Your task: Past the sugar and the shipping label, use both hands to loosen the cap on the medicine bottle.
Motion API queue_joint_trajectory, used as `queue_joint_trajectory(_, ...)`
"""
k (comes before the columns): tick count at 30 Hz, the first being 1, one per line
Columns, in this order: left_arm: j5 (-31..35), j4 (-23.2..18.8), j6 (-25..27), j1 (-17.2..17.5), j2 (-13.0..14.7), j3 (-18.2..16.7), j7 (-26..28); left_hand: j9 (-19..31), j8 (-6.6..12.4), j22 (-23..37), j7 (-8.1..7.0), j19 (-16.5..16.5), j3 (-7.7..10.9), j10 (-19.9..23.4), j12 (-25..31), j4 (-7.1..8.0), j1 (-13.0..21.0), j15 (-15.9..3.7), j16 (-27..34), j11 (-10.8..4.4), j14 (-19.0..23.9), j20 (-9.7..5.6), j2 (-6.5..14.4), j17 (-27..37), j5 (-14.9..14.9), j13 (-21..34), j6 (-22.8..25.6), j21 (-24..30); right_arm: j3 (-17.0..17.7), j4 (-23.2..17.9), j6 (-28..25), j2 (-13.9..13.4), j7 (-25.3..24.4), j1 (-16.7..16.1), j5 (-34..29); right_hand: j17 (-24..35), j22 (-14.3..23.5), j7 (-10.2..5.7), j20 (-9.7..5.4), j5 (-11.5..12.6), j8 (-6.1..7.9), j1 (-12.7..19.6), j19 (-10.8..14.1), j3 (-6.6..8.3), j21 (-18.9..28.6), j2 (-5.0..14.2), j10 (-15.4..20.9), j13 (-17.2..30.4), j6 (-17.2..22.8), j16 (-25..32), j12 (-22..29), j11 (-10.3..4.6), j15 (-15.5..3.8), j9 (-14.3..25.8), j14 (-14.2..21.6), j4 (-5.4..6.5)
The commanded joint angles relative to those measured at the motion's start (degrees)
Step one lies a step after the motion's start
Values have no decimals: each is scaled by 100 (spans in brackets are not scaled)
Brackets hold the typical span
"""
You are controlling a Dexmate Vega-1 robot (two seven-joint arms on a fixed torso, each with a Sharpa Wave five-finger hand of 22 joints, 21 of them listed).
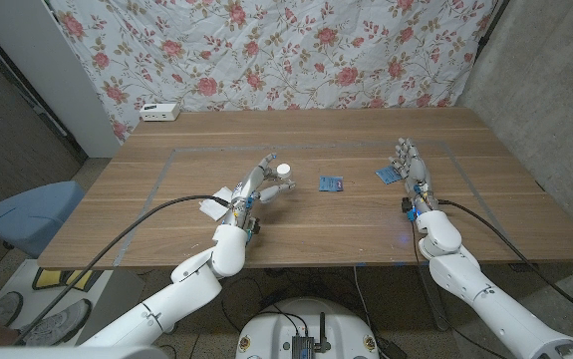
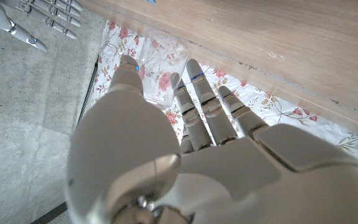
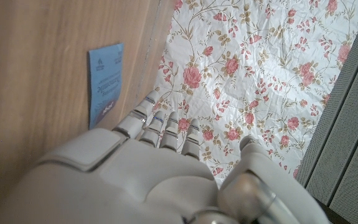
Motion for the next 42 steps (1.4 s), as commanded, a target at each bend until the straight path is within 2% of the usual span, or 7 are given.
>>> queue_joint_trajectory(1, 95, -7, 73, -132, -32, 14, -35, 12, -20, 16, -34, 54, 47, 72, -2, -3, -5, -521, -17, -6, 83, -869, 59, 14, -32, 26, 22, -16, -20, -54, -137, -82, 76, 59, -3, 22, 16, 16, 12, 20, 34, -19, 47, 21, 36, -9, 4, 30, 56, 3, 1, -37, -12, 23, 55, -40)
queue_joint_trajectory(14, 47, 138, 132, -414, -108, 98, -258, 12, -26, 16, -96, 31, 65, 144, 8, -6, -11, -516, -29, -16, 124, -863, 72, 12, -78, 31, 30, -44, -71, -255, -406, -234, 74, 147, -94, 20, 16, 19, -2, 20, 33, -16, 46, 22, 36, -13, 4, 30, 57, -1, 1, -37, -12, 23, 49, -49)
queue_joint_trajectory(24, 17, 388, 87, -799, -161, 241, -557, 9, -33, 15, -127, 23, 83, 236, 28, -5, -16, -514, -35, -20, 149, -862, 92, 12, -112, 35, 32, -56, -134, -543, -820, -449, -39, 193, -277, 11, 15, 28, -7, 21, 38, 21, 47, 28, 36, -38, 1, 30, 73, -6, -1, -27, -10, 22, 50, -89)
queue_joint_trajectory(38, -85, 839, -108, -1324, -264, 419, -920, 7, -34, 14, -139, 14, 100, 286, 24, 1, -38, -509, -37, -15, 194, -863, 112, 12, -153, 39, 47, -64, -212, -812, -1104, -608, -231, 232, -568, -1, 14, 29, -4, 22, 41, 82, 36, 42, 31, -66, 1, 29, 89, -18, -2, -21, -2, 22, 36, -151)
queue_joint_trajectory(42, -74, 929, -140, -1443, -273, 476, -1008, 7, -35, 14, -151, 5, 102, 293, 20, 2, -45, -512, -40, -24, 197, -868, 112, 11, -165, 40, 48, -68, -225, -945, -1221, -687, -300, 230, -675, -8, 14, -72, -1, 22, 52, 123, 35, 51, 31, -82, 5, 29, 122, -21, 0, -8, 0, 22, 37, -192)
